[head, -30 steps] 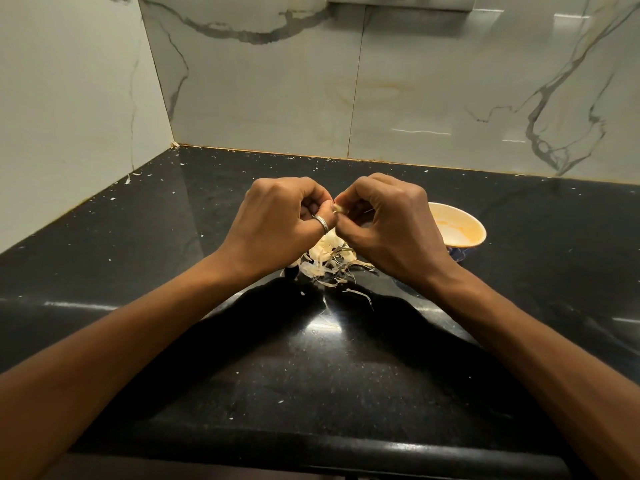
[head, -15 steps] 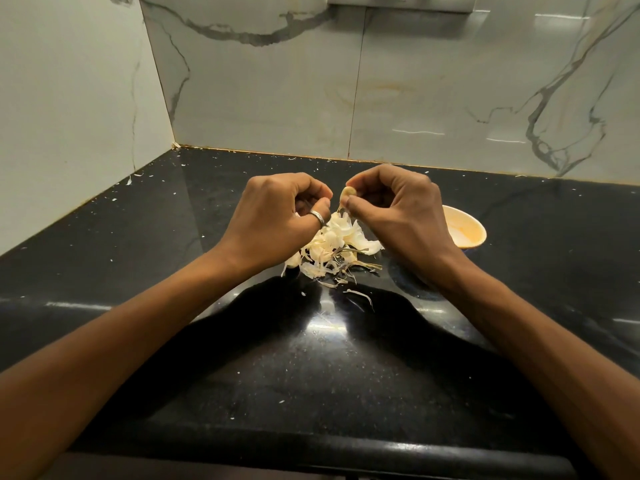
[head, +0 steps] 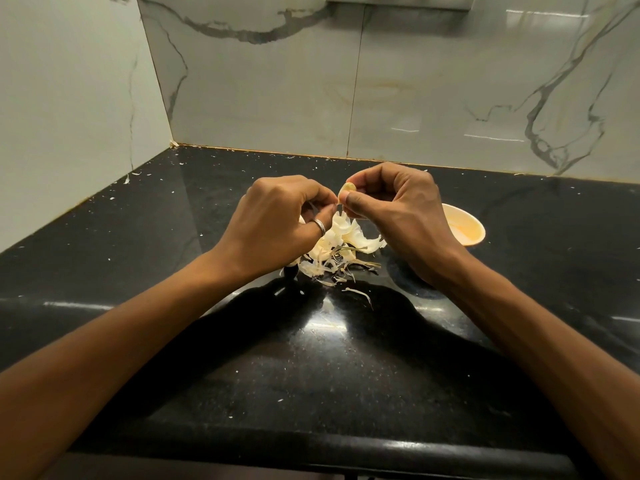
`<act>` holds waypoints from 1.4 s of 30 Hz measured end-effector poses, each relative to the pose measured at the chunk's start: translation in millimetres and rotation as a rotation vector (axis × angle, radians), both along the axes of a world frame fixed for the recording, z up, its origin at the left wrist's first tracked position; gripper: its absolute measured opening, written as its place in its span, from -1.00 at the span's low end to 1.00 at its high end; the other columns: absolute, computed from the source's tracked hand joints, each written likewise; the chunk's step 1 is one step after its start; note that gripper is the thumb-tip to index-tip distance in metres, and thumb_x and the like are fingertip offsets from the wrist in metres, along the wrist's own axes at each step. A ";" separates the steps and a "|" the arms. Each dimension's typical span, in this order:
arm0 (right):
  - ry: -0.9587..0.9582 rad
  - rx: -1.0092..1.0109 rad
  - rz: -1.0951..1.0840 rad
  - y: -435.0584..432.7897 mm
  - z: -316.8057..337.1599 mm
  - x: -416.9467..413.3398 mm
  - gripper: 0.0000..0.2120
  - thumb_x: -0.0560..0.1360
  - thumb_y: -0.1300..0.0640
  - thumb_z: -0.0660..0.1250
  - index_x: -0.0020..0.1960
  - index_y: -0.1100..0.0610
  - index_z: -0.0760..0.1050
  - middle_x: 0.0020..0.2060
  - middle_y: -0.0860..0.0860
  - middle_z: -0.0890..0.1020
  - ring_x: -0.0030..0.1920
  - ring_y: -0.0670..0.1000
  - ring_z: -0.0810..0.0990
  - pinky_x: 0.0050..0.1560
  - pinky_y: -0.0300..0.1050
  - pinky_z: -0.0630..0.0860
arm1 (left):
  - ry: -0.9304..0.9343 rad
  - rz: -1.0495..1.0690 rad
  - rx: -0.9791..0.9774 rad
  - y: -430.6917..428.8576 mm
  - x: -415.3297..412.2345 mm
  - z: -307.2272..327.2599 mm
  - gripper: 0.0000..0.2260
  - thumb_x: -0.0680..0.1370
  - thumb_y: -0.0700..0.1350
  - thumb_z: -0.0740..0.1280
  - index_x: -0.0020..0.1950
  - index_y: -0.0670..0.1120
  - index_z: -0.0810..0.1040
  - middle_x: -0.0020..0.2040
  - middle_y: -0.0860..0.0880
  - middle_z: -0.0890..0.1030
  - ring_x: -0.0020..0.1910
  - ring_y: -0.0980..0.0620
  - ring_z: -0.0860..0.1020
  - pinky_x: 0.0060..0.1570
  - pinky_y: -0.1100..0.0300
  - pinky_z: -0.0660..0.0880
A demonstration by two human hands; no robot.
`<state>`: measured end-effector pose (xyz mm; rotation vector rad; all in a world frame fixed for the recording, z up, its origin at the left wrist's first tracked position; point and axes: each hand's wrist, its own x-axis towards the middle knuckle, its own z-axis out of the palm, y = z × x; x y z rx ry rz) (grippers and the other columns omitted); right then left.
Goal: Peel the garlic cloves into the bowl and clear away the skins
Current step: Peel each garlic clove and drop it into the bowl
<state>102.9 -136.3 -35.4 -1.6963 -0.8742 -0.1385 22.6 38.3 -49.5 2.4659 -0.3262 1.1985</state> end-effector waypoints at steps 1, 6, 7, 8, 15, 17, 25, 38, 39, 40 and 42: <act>0.001 0.001 0.001 0.2 -0.2 0.0 -0.89 0.50 0.22 0.51 0.00 0.19 0.66 -0.17 0.06 0.73 -0.16 0.04 0.74 -0.02 0.05 0.70 | -0.002 0.003 -0.006 -0.3 -0.2 0.4 -0.86 0.54 -0.08 0.41 -0.04 -0.12 0.71 -0.19 0.01 0.70 -0.29 0.12 0.60 -0.24 0.09 0.57; -0.003 -0.013 0.006 0.2 -0.3 0.4 -0.88 0.50 0.21 0.51 0.01 0.21 0.66 -0.17 0.06 0.74 -0.17 0.03 0.74 -0.02 0.03 0.70 | -0.002 0.001 -0.009 -0.2 -1.2 0.6 -0.89 0.52 -0.09 0.41 -0.08 -0.12 0.68 -0.22 0.03 0.67 -0.31 0.14 0.60 -0.25 0.11 0.57; -0.002 -0.013 0.006 0.1 -0.3 0.8 -0.88 0.50 0.21 0.51 0.01 0.21 0.66 -0.16 0.06 0.74 -0.16 0.03 0.74 -0.02 0.03 0.70 | 0.000 0.001 -0.012 -0.1 -1.3 0.2 -0.88 0.51 -0.07 0.42 -0.07 -0.11 0.68 -0.21 0.05 0.67 -0.31 0.14 0.60 -0.25 0.10 0.57; -0.001 -0.013 0.006 0.1 -0.4 1.0 -0.88 0.50 0.21 0.51 0.02 0.21 0.66 -0.16 0.06 0.74 -0.16 0.03 0.74 -0.02 0.04 0.70 | 0.002 0.003 -0.011 -0.2 -1.3 -0.2 -0.86 0.51 -0.03 0.43 -0.06 -0.10 0.67 -0.19 0.06 0.67 -0.31 0.15 0.60 -0.26 0.09 0.58; 0.014 -0.010 0.021 0.3 -1.4 0.7 -0.87 0.50 0.22 0.51 0.02 0.22 0.65 -0.16 0.07 0.74 -0.16 0.04 0.74 -0.02 0.03 0.70 | -0.012 0.011 0.015 -0.3 -0.6 -1.6 -0.82 0.54 0.00 0.41 -0.05 -0.11 0.69 -0.20 0.03 0.68 -0.31 0.11 0.60 -0.29 0.05 0.57; 0.016 -0.010 0.021 0.7 -1.6 0.5 -0.87 0.50 0.22 0.51 0.02 0.23 0.65 -0.17 0.07 0.74 -0.16 0.03 0.74 -0.02 0.03 0.70 | -0.016 0.021 0.012 -0.4 -0.7 -1.3 -0.83 0.54 -0.02 0.39 -0.07 -0.11 0.69 -0.22 0.03 0.68 -0.31 0.10 0.60 -0.30 0.05 0.56; 0.054 -0.018 0.061 0.8 -2.0 -2.0 -0.87 0.52 0.23 0.50 0.04 0.24 0.65 -0.14 0.10 0.73 -0.14 0.05 0.74 -0.01 0.00 0.70 | 0.010 0.030 -0.014 1.3 -0.3 -0.9 -0.83 0.48 0.00 0.35 -0.13 -0.09 0.65 -0.27 0.04 0.63 -0.33 0.07 0.58 -0.31 0.02 0.55; 0.093 -0.024 0.085 0.4 -0.7 -2.6 -0.88 0.54 0.30 0.44 0.07 0.26 0.65 -0.12 0.13 0.73 -0.12 0.07 0.74 -0.02 -0.07 0.69 | -0.032 0.103 -0.080 7.8 -1.0 4.6 -0.87 0.49 -0.05 0.36 -0.15 -0.08 0.64 -0.27 0.05 0.62 -0.32 0.09 0.56 -0.27 0.03 0.56; 0.098 -0.025 0.088 -0.1 -0.4 -2.9 -0.88 0.54 0.30 0.44 0.07 0.27 0.65 -0.12 0.13 0.73 -0.12 0.07 0.74 -0.02 -0.08 0.68 | -0.036 0.110 -0.087 9.3 -1.0 5.3 -0.87 0.49 -0.05 0.36 -0.14 -0.08 0.64 -0.26 0.05 0.62 -0.31 0.08 0.57 -0.26 0.03 0.57; 0.102 -0.027 0.090 0.0 -0.5 -2.9 -0.88 0.55 0.30 0.44 0.07 0.27 0.65 -0.12 0.14 0.73 -0.12 0.07 0.74 -0.02 -0.09 0.68 | -0.042 0.119 -0.094 10.2 -0.9 5.7 -0.87 0.49 -0.04 0.36 -0.13 -0.08 0.65 -0.26 0.04 0.62 -0.31 0.08 0.57 -0.26 0.03 0.58; 0.111 -0.029 0.095 0.3 -0.6 -3.1 -0.88 0.55 0.30 0.43 0.08 0.27 0.65 -0.11 0.14 0.73 -0.11 0.07 0.74 -0.02 -0.09 0.68 | -0.060 0.136 -0.104 12.0 -0.8 6.6 -0.85 0.50 -0.04 0.37 -0.12 -0.09 0.66 -0.25 0.04 0.62 -0.31 0.08 0.57 -0.26 0.03 0.58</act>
